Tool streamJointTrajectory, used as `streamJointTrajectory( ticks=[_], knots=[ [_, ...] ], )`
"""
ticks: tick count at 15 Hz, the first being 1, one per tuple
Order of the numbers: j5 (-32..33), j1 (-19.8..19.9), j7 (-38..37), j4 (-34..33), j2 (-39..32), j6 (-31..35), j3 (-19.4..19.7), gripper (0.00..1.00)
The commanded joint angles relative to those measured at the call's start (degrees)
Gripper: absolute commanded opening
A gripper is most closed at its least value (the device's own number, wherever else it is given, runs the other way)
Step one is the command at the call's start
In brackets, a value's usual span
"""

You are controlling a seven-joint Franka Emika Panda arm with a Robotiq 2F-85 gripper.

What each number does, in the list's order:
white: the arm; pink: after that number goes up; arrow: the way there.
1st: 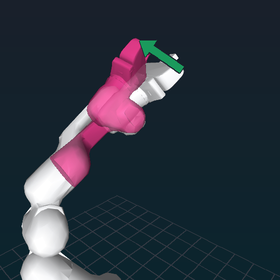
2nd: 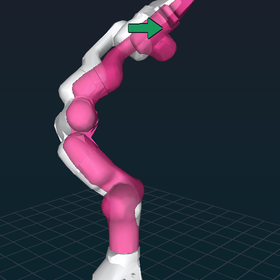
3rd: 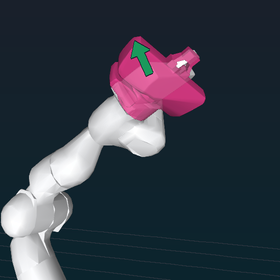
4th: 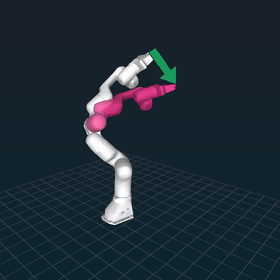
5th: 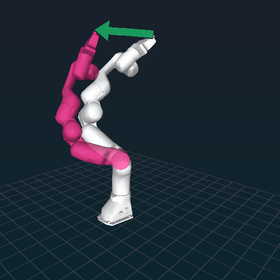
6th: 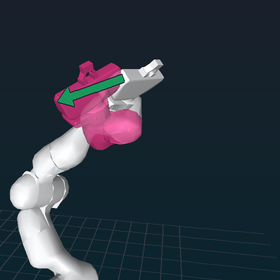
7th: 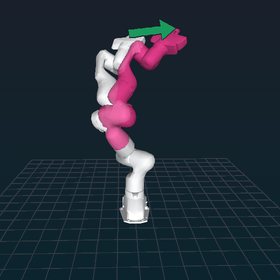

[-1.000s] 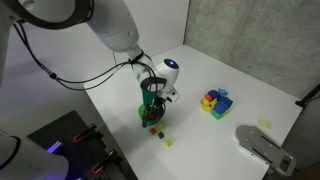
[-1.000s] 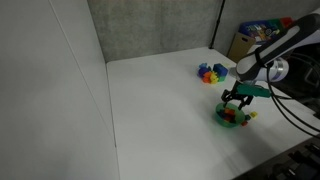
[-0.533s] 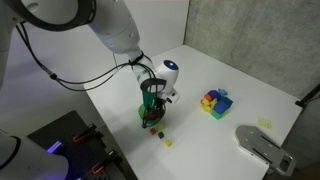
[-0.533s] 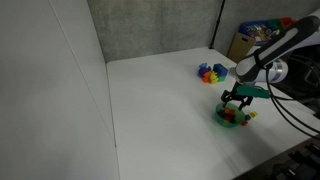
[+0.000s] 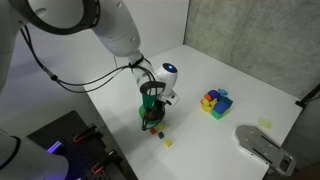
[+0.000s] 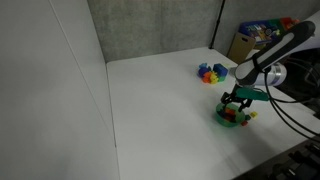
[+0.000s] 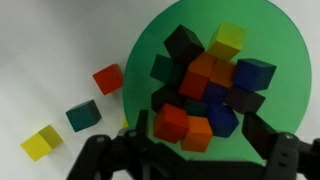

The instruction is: Remove two orange blocks from the green bowl and put it on the table

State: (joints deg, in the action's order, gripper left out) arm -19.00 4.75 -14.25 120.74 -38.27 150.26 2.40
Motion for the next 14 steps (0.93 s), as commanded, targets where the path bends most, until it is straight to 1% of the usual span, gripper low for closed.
streamJointTrajectory(
  ticks=[1,4,6,7,8,9,10,11,12,14],
  knots=[
    [0.13,-0.29,-1.01,-0.56,-0.75,2.16,0.35,0.95],
    [0.10,-1.08,-2.72,-0.11,-0.81,4.20,1.04,0.97],
    [-0.18,-1.30,-3.98,-0.16,-0.89,4.61,1.24,0.94],
    [-0.12,-1.47,-4.62,-0.19,-0.90,4.43,1.40,0.91],
    [-0.02,-1.75,-5.41,-0.15,-0.89,4.41,1.66,0.92],
    [0.18,-2.07,-6.07,-0.12,-0.89,4.29,2.00,0.90],
    [0.47,-2.56,-6.96,-0.09,-0.94,4.21,2.53,0.90],
    [0.64,-2.93,-7.61,-0.07,-0.97,4.12,2.92,0.88],
    [0.78,-3.30,-8.12,-0.05,-1.00,4.10,3.29,0.89],
    [1.24,-4.36,-9.48,-0.03,-1.07,3.94,4.21,0.86]
  ],
)
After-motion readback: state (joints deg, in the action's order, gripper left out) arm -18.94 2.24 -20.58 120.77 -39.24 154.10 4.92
